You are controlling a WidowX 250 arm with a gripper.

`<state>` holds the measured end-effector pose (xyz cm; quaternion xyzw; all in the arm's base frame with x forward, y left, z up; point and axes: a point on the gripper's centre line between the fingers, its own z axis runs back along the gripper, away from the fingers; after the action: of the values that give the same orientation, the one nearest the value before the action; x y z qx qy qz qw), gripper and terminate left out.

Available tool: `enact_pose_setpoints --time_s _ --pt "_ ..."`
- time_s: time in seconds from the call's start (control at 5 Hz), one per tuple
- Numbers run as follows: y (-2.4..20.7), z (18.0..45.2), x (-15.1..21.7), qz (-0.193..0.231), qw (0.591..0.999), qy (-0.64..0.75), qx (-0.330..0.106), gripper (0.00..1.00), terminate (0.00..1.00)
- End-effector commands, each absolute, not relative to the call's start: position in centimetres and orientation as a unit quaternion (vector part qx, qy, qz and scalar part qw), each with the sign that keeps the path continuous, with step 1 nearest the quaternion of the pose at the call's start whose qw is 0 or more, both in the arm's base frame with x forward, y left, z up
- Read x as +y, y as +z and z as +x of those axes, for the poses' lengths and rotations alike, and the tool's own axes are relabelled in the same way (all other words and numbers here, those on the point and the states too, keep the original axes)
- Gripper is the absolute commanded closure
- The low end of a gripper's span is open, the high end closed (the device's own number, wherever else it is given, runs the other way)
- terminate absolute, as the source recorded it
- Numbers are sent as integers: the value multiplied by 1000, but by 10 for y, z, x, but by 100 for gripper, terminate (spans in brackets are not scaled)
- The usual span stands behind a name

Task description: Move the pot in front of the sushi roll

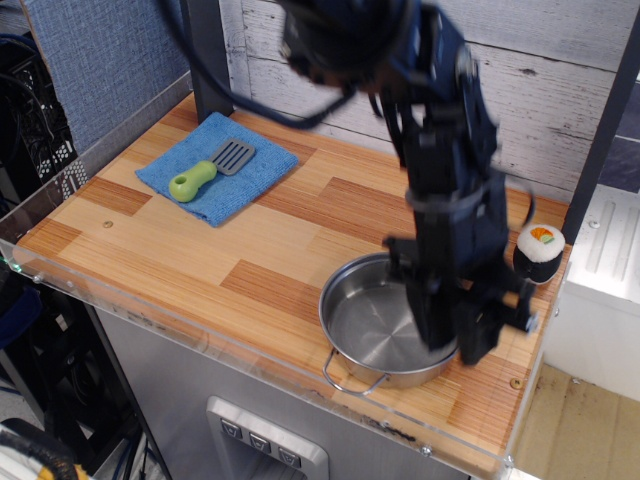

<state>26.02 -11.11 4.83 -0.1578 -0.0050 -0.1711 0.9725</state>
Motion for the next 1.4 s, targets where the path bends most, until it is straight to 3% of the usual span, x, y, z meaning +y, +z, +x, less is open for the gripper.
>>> enact_pose_setpoints --time_s 0.0,0.2,0.4,0.6,1.2 --pt "113 242 -88 -163 967 -165 -109 0 0" --pt "144 239 -70 -67 991 -64 -93 0 0" --pt "169 236 -45 -28 996 16 -84 0 0" --pt "174 241 -29 -7 996 52 -71 0 0" --pt "174 245 -22 -24 997 21 -68 0 0"
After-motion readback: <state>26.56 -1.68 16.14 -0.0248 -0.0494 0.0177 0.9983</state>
